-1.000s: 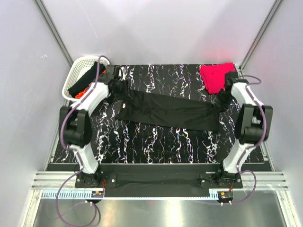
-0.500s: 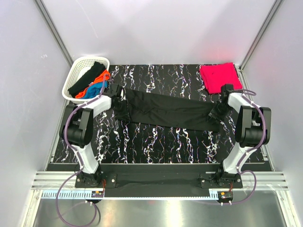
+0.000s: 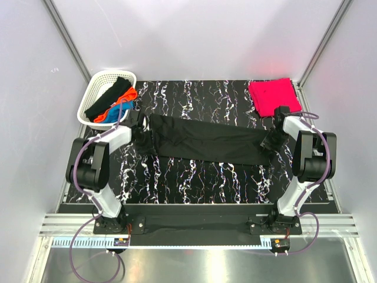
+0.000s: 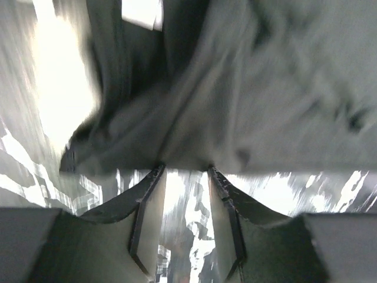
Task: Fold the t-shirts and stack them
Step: Fold the tshirt
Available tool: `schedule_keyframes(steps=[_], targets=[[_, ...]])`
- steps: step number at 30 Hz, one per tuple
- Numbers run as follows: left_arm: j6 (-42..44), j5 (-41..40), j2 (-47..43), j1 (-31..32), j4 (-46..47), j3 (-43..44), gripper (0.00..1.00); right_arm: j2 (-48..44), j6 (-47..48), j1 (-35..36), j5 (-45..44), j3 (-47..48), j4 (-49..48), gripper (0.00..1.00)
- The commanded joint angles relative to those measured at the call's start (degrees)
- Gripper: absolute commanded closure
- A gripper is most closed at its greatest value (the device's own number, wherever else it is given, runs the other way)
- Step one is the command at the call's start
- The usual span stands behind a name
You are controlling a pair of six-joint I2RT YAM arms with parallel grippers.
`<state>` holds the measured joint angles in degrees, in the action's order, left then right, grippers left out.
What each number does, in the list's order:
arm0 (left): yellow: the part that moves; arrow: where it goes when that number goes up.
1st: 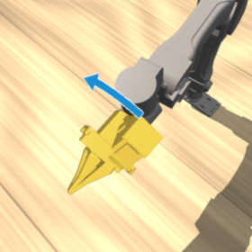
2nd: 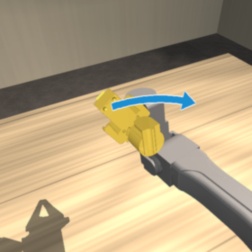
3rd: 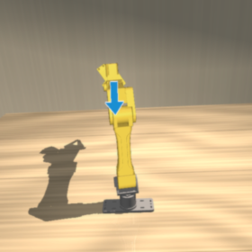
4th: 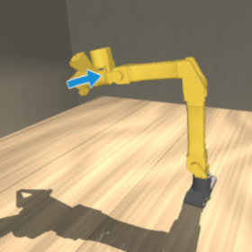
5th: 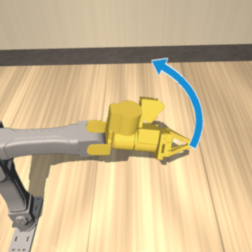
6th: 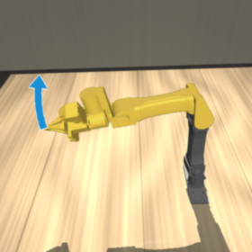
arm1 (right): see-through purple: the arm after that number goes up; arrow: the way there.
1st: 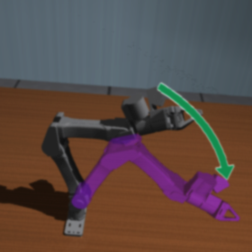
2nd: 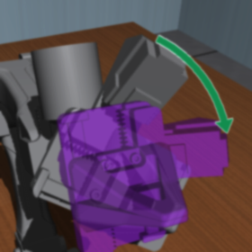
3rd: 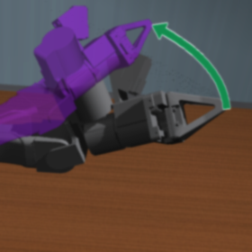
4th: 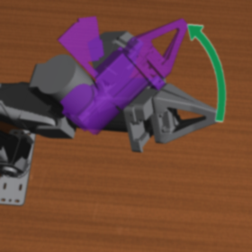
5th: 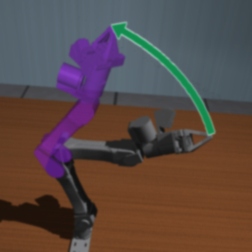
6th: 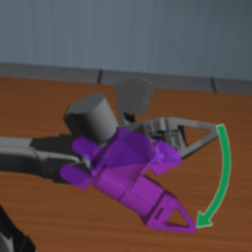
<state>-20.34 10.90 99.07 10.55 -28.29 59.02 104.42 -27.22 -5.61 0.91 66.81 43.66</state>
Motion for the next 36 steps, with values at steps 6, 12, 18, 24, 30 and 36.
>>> schedule_keyframes(steps=[6,12,18,24,30,36], targets=[[-1.4,7.1,-12.0,0.7,-4.5,-10.1,0.59,-7.6,0.5,2.2,-1.0,2.3,3.0,0.48],[-2.4,4.6,-26.1,1.8,-6.8,-11.9,0.43,-9.4,-4.8,5.3,1.6,5.7,4.9,0.01],[0.1,3.2,-20.2,1.1,-6.6,-1.8,0.36,-6.9,-14.8,10.3,0.8,6.8,4.7,0.0],[4.6,5.1,-7.2,-0.4,-4.2,5.5,0.4,-1.9,-21.1,15.7,1.3,8.8,3.4,0.0],[0.7,6.9,-5.4,-0.7,-0.8,4.9,0.41,1.7,-12.5,16.8,1.1,13.4,3.9,0.0],[-4.7,4.1,-5.3,-0.3,1.6,4.3,0.41,3.6,-1.8,16.9,-0.6,16.8,4.3,0.0]])
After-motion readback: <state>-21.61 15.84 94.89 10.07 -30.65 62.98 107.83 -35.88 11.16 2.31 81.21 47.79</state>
